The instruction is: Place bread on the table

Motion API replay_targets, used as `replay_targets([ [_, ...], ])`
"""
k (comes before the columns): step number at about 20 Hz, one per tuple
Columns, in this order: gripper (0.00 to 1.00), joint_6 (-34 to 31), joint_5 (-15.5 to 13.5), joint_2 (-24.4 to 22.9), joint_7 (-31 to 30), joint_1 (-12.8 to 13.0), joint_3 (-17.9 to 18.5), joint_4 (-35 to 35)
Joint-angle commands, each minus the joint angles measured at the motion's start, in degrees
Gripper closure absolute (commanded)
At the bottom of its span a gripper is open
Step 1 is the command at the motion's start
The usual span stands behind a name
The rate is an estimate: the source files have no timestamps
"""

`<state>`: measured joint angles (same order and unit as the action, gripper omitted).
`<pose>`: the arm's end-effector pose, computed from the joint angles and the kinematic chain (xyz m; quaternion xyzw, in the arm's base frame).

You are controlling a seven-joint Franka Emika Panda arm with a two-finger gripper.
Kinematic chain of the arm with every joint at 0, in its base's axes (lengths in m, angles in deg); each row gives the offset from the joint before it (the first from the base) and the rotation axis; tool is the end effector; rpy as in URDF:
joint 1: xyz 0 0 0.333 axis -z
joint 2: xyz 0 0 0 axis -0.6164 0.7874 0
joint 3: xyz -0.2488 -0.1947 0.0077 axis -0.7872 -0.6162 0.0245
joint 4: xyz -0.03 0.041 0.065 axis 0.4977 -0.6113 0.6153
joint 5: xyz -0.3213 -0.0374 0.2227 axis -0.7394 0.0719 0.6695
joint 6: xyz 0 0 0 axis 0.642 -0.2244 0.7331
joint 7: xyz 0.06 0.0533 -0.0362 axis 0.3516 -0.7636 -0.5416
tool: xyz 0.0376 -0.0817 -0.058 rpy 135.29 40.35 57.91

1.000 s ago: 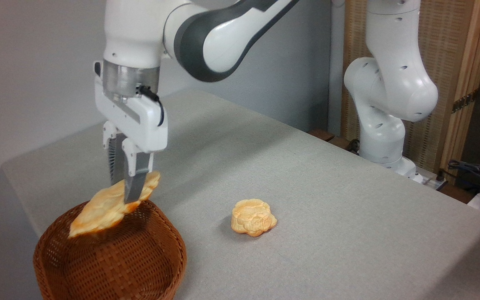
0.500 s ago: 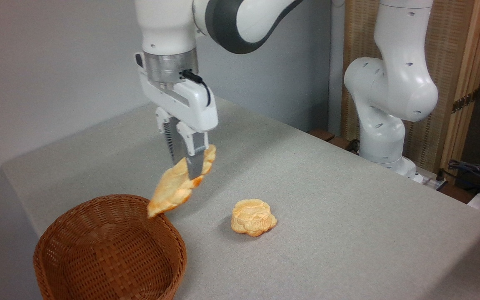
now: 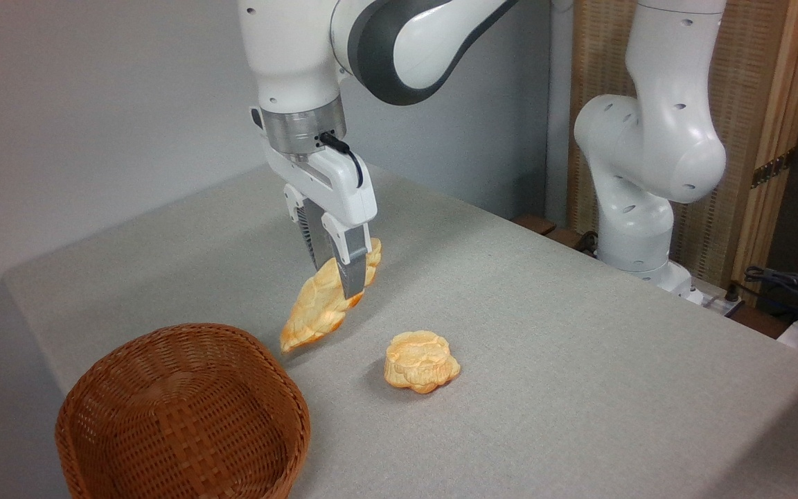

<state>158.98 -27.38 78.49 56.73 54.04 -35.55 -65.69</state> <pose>0.4858 -0.1193 0.4841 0.9123 -0.4089 0.0020 0.0248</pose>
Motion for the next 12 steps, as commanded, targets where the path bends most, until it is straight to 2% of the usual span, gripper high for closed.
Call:
replay_targets([
  [1,0.0,0.08,-0.76,-0.18,-0.15,0.18,0.02,0.22],
  [8,0.0,3.6,0.03,-0.18,-0.15,0.09,0.55,1.18],
  [10,0.0,4.04,0.03,-0.18,-0.15,-0.78,0.72,2.5],
  [12,0.0,3.96,0.29,-0.09,-0.15,-1.14,2.47,3.73],
])
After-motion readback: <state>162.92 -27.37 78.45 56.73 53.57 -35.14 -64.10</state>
